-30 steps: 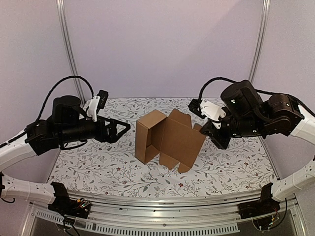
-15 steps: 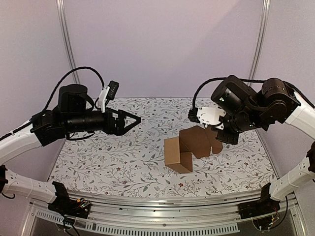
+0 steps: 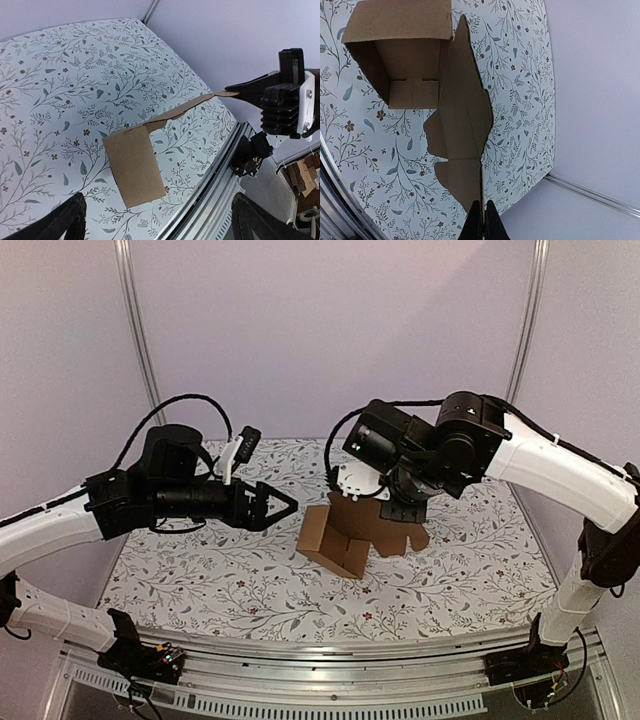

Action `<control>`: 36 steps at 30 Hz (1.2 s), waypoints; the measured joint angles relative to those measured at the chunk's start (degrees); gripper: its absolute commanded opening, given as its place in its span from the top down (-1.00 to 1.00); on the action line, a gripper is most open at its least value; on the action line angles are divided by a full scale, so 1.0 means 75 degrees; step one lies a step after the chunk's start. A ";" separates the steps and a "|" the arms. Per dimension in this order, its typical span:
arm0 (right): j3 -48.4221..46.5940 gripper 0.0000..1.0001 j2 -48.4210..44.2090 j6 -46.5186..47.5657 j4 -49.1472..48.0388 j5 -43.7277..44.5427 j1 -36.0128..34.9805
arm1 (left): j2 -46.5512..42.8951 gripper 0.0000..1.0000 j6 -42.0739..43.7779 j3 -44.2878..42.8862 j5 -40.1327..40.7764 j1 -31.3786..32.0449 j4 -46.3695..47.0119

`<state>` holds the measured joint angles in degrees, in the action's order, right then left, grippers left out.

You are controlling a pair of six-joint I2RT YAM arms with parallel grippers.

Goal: Fold the paper box

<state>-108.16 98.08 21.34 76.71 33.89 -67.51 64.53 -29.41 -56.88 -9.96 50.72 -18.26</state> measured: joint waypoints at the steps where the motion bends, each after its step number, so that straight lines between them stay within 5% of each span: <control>1: -0.0017 1.00 0.0117 0.0038 0.0003 -0.0009 0.0000 | -0.0029 -0.99 -0.0003 0.0058 0.0003 0.0000 0.0003; 10: -0.0251 0.97 0.0682 0.0300 0.0020 0.0009 0.0000 | -0.0309 -0.99 0.0000 0.0356 0.0052 0.0000 -0.0006; 22: -0.0831 0.34 0.1279 0.0752 0.0020 0.0009 0.0000 | -0.0224 -0.99 0.0006 0.0921 0.0691 -0.0032 0.0055; 36: -0.0886 0.13 0.1437 0.1265 0.0000 -0.0169 0.0015 | 0.0947 -0.99 -0.0221 0.1338 0.0947 -0.0181 0.0828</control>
<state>-114.80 108.86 30.83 76.71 32.62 -67.40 71.64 -31.07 -46.85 -2.85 49.36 -12.05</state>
